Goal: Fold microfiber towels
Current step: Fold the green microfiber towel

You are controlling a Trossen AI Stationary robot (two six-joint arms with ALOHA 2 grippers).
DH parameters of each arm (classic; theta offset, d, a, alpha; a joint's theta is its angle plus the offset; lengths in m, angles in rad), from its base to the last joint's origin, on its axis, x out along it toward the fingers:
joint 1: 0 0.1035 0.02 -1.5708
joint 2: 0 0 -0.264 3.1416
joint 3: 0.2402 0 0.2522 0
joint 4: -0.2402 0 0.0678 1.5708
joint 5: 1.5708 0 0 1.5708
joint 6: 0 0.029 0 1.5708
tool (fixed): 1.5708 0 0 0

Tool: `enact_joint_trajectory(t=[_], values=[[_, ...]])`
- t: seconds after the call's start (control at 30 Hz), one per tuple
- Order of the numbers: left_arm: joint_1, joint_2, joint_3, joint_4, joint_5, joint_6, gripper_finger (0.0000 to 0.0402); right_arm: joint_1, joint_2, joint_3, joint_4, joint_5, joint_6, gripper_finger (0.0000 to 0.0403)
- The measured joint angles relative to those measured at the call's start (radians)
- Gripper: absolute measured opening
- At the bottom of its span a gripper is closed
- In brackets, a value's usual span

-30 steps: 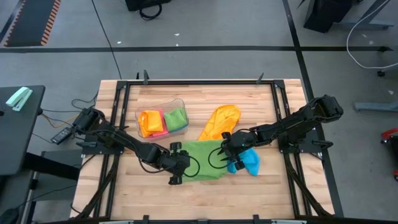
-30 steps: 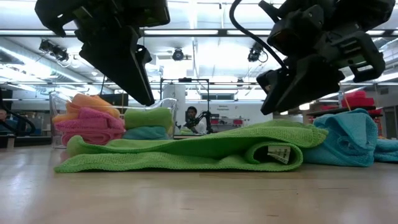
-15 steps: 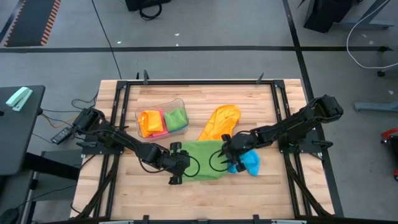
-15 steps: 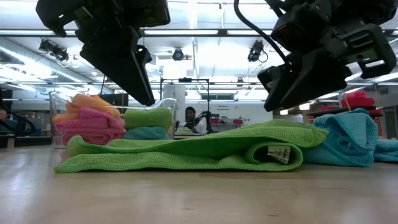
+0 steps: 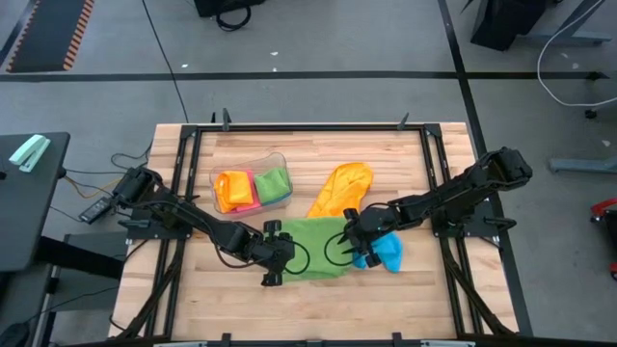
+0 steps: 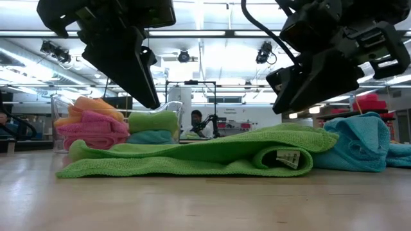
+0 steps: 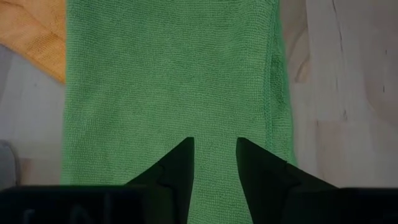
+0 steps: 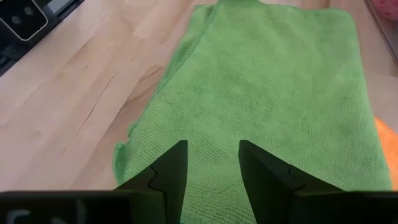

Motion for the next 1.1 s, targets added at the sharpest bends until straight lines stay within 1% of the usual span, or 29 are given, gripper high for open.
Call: enact_joint_trajectory(t=[0.1,0.2,0.4,0.53,0.93,1.1], values=[[0.0,0.0,0.0,0.003,0.0,0.0,0.0127,0.006,0.007,0.0,0.023,0.0,-0.001,0.0152],[0.0,0.0,0.0,0.006,0.0,0.0,0.0132,0.021,0.031,0.0,0.108,0.005,-0.021,0.0152],[0.004,0.001,-0.001,0.123,0.0,0.001,0.0138,0.044,0.05,0.0,0.179,0.069,-0.067,0.0152],[0.005,0.001,-0.001,0.171,0.0,-0.007,0.0139,0.043,0.05,0.0,0.191,0.075,-0.059,0.0152],[0.007,0.001,-0.001,0.161,0.0,0.004,0.0134,0.043,0.05,0.0,0.19,0.076,-0.048,0.0152],[0.007,0.001,-0.001,0.161,0.0,0.004,0.0126,0.043,0.05,0.0,0.19,0.076,-0.049,0.0152]])
